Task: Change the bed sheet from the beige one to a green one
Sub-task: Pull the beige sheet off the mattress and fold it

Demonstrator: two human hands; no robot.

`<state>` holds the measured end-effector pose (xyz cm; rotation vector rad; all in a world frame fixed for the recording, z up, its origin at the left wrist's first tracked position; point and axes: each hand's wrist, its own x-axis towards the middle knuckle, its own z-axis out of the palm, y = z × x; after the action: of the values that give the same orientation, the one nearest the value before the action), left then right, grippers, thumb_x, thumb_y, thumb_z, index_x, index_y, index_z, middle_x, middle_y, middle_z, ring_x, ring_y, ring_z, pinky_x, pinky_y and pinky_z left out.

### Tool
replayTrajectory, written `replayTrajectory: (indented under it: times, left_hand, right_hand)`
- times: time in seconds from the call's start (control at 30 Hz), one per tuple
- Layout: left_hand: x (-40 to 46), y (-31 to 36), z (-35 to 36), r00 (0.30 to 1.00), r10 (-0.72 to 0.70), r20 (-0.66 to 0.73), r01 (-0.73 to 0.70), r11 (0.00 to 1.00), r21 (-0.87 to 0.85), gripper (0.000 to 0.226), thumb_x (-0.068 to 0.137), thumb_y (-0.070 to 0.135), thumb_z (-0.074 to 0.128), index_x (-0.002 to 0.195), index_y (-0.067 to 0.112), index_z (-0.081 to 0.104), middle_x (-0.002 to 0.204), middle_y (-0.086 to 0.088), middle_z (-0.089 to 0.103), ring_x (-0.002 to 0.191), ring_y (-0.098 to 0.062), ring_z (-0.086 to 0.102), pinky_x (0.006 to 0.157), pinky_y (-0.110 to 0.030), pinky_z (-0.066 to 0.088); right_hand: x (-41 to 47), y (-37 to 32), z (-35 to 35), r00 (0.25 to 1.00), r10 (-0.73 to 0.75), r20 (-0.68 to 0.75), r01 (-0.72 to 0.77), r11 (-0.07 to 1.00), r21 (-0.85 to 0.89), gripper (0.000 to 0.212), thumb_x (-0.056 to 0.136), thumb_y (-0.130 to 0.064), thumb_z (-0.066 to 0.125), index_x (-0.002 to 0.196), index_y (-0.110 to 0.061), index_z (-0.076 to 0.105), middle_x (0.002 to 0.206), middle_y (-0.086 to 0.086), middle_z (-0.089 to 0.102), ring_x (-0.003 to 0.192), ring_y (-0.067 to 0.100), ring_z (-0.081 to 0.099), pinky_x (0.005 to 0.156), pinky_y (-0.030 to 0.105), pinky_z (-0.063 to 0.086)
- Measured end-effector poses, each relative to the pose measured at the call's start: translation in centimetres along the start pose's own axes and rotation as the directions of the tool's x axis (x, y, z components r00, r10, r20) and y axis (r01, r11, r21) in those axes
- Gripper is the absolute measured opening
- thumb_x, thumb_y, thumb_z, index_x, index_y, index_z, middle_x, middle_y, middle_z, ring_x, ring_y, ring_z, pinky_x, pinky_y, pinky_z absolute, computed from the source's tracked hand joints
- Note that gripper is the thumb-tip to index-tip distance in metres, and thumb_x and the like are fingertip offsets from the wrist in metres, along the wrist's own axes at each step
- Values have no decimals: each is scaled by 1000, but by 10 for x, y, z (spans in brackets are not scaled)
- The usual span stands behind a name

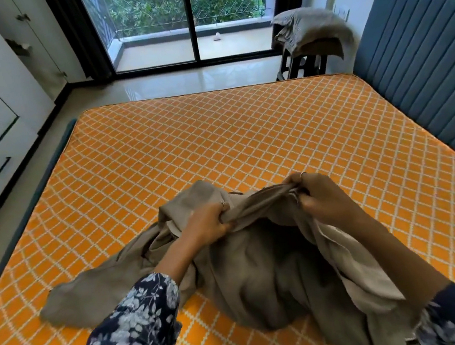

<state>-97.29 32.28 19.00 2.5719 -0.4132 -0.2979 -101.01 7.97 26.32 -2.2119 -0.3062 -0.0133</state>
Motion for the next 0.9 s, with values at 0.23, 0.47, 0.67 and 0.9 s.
replayTrajectory:
  times: [0.23,0.47,0.67,0.9]
  left_hand:
    - [21,12,-2,833,-91,-546,83,996,-40,20,76,2,61,94,9,58,98,-8,54,90,-27,48,72,-41,45]
    - [23,-28,-5,934,-175,-311,159,984,-76,9,67,6,55,75,11,56,77,-3,58,73,-25,55,57,-36,43]
    - [8,-32,-3,932,62,357,-80,996,36,34,59,49,60,82,24,53,79,11,51,76,-11,49,64,-22,34]
    - [-2,-66,-3,820,-277,501,26,892,451,27,81,33,67,102,16,67,82,-1,57,75,-21,54,60,-29,43]
  right_hand:
    - [-3,-2,-30,992,-9,-129,13,1000,27,35,82,11,50,84,-20,67,67,-10,67,63,-2,62,56,13,42]
    - [2,-7,-70,959,9,-282,17,996,93,41,85,13,49,82,-25,64,65,5,66,52,11,53,49,30,42]
    - [-6,14,-97,960,114,-255,-87,989,117,51,88,15,47,81,-31,67,66,-17,67,55,0,56,47,14,42]
    - [-3,32,-116,937,222,-270,-181,969,166,44,90,15,43,85,-25,61,57,-19,64,48,-2,55,42,11,40]
